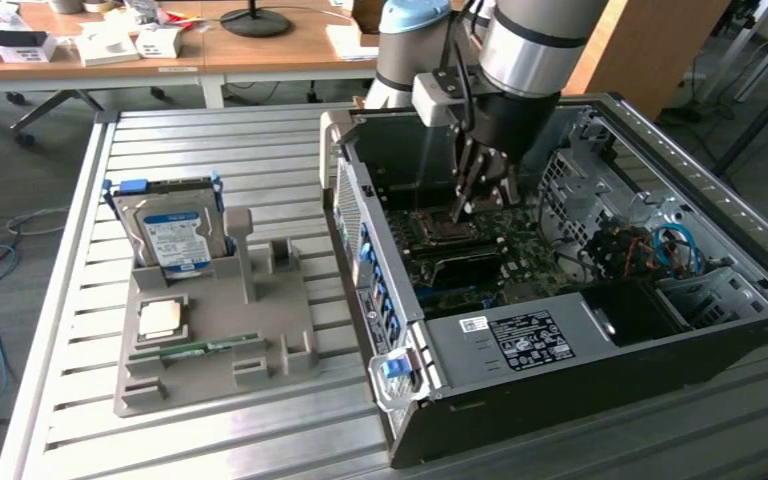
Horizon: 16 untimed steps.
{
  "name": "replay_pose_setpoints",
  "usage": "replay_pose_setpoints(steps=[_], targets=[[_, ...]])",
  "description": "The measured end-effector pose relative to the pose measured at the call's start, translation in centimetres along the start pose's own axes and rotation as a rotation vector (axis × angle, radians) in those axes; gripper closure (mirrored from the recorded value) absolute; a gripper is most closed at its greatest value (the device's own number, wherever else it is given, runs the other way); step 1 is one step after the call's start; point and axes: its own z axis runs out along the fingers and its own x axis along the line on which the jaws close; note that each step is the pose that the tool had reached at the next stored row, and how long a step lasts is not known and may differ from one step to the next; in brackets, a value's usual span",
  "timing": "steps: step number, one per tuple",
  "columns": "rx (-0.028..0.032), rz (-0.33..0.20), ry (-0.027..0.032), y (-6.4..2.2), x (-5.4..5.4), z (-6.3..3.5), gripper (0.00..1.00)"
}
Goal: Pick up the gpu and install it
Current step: 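Press down on the gpu until it lock into place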
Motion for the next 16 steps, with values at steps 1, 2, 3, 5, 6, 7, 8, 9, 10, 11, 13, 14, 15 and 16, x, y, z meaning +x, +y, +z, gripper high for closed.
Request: replay_pose_setpoints(steps=[1,2,3,5,6,7,8,9,10,11,13,14,15,16], targets=[[-0.0001,0.0,0.0001,0.0,0.0,-0.33,0.89],[-0.0001,0.0,0.0002,0.01,-0.1,-0.69,0.89],[-0.0001,0.0,0.0001,0.01,-0.1,-1.07,0.89],[0.0,0.0,0.0001,0.02,-0.1,-1.7,0.89],[0.0,0.0,0.0001,0.02,-0.1,-1.92,0.89],[-0.0001,0.0,0.0002,0.02,-0.2,-1.97,0.89],[0.0,0.0,0.0001,0.02,-0.1,-1.97,0.89],[0.0,0.0,0.0001,0.02,-0.2,-1.97,0.89],[0.0,0.0,0.0001,0.02,-0.2,-1.97,0.89],[0.0,0.0,0.0002,-0.01,-0.1,-1.97,0.89],[-0.0001,0.0,0.0003,-0.23,-0.1,-1.98,0.89],[-0.0002,0.0,0.0003,-0.4,-0.1,-1.98,0.89],[-0.0003,0.0,0.0002,-0.58,-0.1,-1.98,0.89],[-0.0005,0.0,0.0002,-0.75,-0.1,-1.98,0.89]])
